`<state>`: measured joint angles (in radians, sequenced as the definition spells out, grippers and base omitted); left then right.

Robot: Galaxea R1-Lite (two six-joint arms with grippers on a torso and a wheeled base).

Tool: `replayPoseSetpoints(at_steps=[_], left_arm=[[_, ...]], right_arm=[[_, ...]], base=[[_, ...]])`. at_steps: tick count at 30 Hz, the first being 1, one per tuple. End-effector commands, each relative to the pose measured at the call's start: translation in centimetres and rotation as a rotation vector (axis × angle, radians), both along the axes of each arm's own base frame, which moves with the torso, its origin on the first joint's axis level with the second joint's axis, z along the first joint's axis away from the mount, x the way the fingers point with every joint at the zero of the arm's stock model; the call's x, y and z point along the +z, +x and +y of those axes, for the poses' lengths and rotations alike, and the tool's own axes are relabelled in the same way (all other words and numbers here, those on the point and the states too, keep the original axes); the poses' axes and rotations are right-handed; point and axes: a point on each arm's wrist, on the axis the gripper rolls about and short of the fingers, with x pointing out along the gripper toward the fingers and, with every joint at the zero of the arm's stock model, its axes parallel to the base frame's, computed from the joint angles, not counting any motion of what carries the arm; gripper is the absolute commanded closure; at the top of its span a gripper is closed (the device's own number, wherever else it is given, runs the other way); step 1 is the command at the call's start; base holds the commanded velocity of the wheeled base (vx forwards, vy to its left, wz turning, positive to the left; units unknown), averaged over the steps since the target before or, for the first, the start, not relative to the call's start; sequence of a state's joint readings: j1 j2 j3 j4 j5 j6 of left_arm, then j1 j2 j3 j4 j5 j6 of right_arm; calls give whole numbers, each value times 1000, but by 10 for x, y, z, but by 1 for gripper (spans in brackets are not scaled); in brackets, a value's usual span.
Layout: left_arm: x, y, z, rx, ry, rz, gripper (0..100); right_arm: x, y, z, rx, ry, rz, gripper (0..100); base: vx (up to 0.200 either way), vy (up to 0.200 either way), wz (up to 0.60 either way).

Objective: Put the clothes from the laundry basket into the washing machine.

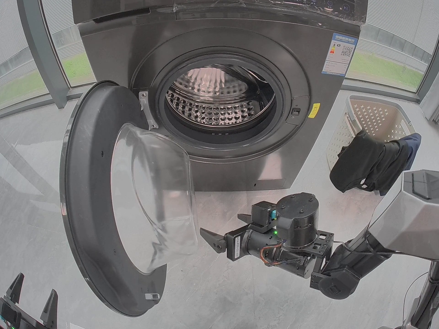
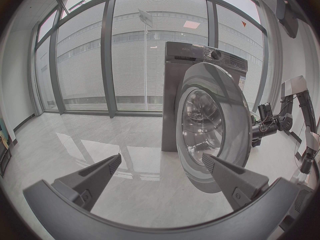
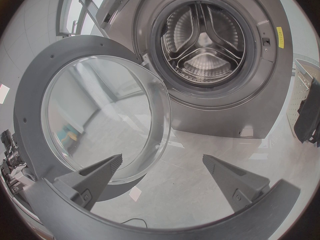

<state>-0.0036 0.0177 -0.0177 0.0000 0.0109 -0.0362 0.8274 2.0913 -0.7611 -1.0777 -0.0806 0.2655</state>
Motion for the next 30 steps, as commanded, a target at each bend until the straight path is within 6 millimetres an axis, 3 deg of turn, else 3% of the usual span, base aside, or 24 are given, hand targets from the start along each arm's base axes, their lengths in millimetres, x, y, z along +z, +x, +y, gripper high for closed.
replayPoseSetpoints(at_steps=[1, 6, 12, 22, 30], left_arm=[[-5, 1, 0, 0, -1, 9, 0], [-5, 1, 0, 2, 1, 9, 0], [-5, 1, 0, 0, -1, 8, 0], [-5, 1, 0, 2, -2, 8, 0], [-5, 1, 0, 0, -2, 8, 0]], right_arm=[[1, 4, 0, -9, 7, -7, 0], [2, 13, -2, -30, 12, -13, 0], [-15, 20, 5, -28, -13, 0, 0], [-10, 11, 46, 57, 52, -47, 0], [-1, 29, 40, 16, 84, -82, 0]], base=[[0, 0, 0], [-160, 0, 0], [-200, 0, 0], [0, 0, 0], [0, 0, 0]])
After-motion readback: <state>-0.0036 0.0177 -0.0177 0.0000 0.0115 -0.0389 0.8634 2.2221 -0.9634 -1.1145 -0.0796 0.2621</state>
